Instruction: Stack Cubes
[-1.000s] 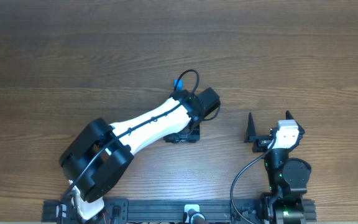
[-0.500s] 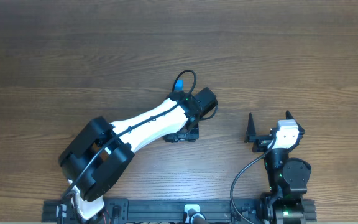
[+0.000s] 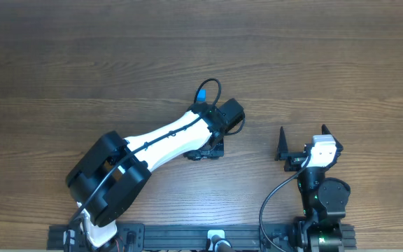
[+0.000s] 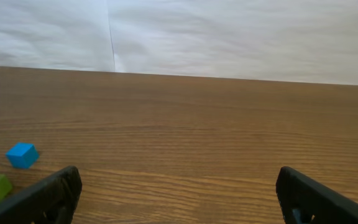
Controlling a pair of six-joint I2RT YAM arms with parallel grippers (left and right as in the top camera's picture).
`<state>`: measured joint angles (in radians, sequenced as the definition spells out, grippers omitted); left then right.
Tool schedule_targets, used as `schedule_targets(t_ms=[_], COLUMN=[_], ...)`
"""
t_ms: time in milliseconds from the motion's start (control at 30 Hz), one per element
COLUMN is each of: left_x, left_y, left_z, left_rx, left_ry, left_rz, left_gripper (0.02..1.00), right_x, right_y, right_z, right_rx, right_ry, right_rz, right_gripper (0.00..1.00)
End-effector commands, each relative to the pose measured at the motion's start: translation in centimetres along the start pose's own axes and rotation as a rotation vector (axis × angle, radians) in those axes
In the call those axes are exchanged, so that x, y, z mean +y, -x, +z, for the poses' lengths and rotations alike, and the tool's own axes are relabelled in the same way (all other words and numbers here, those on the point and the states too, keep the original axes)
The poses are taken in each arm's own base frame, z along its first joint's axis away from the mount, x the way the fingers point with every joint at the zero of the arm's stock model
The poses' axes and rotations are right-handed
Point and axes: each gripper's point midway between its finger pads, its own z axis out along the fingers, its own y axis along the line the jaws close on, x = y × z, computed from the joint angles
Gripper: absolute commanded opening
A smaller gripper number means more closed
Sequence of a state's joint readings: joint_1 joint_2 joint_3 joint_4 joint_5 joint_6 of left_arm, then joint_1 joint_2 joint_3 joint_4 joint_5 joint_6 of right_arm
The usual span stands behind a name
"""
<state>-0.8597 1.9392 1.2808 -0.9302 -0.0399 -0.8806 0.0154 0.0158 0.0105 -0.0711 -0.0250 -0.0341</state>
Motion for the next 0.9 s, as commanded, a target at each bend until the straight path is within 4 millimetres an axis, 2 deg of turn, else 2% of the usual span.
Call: schedule_targets(t_ms=[33, 333, 467, 567, 667, 767, 900], left_x=[0.6, 0.9, 0.7, 0.5, 0.4, 0.2, 0.0], left_y=[-0.2, -0.2, -0.1, 0.2, 0.8, 2.2, 3.8], left_z=[0.7, 0.8, 0.1, -1.4, -3.7, -7.3, -9.7], left_rx=[0.02, 0.025, 0.012, -0.016, -0.053, -0.085, -0.125], left_ry=[0.017, 0.021, 0.005, -0.028, -0.07, -0.096, -0.114], left_rz=[-0.009, -0.013, -0.013, -0.015, -0.017, -0.014, -0.007], left_gripper=[0.294, 0.053, 0.042, 0.038, 0.038, 0.036, 0.038], right_x=[0.3, 0.3, 0.3, 0.3, 0.3, 0.3, 0.3], right_y=[0.0, 0.0, 0.0, 0.0, 0.0, 0.0, 0.0], right_z=[0.0, 0.0, 0.0, 0.0, 0.0, 0.0, 0.0], right_rx=[-0.005, -0.005, -0.004, -0.005, -0.005, -0.005, -0.005], right_ry=[0.016, 0.016, 0.016, 0.016, 0.016, 0.016, 0.016], right_rz=[-0.005, -0.005, -0.005, -0.005, -0.005, -0.005, -0.005], right_gripper=[0.991, 0.991, 0.991, 0.991, 0.993, 0.991, 0.991])
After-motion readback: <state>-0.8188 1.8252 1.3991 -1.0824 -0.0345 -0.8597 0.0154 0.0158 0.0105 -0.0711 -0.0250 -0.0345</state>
